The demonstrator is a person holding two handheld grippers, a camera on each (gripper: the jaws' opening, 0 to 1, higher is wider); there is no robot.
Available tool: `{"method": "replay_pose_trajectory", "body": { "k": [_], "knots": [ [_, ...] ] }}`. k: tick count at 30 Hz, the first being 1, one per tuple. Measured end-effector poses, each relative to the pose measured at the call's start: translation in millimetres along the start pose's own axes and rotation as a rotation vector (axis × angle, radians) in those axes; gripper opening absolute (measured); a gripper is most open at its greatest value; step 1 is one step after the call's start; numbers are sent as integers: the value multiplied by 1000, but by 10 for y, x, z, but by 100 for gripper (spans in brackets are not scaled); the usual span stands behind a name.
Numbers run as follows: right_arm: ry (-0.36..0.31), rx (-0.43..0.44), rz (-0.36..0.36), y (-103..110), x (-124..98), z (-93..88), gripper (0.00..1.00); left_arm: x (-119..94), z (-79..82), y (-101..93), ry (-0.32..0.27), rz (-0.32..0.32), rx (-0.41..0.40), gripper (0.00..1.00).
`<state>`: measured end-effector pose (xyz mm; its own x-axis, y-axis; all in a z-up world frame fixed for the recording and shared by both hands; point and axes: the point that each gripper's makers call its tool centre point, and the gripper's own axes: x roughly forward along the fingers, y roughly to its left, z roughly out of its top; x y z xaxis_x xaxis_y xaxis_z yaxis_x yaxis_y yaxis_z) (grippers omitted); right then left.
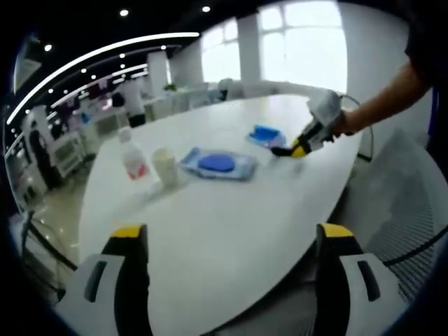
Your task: Arrange the tabletop items into an orderly group along one side of the table until the central work area is clear of visible clutter.
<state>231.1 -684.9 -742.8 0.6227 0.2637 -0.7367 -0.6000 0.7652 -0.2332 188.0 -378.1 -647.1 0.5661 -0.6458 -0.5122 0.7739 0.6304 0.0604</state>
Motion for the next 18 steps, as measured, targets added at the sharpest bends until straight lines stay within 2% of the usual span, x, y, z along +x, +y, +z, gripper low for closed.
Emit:
{"method": "replay_pose_trajectory", "body": {
  "k": [10,13,18],
  "knots": [
    [36,54,0,73,75,-122,7,-1,-1,14,1,8,0,96],
    [27,62,-7,77,69,-92,7,-4,0,16,0,9,0,96],
    [3,121,-20,59,43,-1,15,-6,9,18,-4,9,-1,96]
  ]
}}
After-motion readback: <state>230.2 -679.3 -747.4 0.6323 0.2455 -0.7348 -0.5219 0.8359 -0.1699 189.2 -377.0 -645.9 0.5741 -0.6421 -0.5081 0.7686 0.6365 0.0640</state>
